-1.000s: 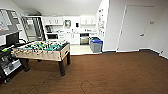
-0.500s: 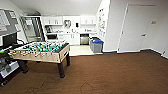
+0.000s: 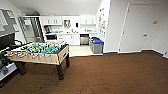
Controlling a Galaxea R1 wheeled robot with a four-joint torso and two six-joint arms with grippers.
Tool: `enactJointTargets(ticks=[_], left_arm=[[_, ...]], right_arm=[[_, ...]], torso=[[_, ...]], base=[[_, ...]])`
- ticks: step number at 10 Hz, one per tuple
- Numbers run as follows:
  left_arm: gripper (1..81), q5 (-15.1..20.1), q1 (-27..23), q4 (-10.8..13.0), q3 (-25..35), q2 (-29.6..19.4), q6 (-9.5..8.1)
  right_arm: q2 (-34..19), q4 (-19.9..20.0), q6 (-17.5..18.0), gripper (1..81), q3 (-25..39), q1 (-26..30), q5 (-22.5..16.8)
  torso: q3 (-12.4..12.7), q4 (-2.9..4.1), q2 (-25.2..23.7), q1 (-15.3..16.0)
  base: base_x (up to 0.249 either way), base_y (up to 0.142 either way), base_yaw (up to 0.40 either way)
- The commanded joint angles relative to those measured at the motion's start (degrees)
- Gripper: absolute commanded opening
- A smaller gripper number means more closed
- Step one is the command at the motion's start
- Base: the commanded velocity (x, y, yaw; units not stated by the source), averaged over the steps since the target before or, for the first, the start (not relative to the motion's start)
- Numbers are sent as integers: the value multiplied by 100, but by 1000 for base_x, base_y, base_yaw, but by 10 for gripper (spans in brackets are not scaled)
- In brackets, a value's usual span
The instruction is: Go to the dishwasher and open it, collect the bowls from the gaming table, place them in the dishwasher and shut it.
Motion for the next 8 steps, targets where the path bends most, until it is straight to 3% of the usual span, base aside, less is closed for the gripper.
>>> enactJointTargets(ticks=[1, 8], left_arm=[[10, 178, -183, 76, -5, -160, 45], [10, 99, -139, 76, -14, -186, 36]], right_arm=[[-172, -98, 17, 10, -10, 184, -166], [-66, -98, 8, 10, -45, 193, -166]], torso=[[0, 0, 0, -2], [0, 0, 0, -2]], base=[[153, 0, 0], [153, 0, 0]])
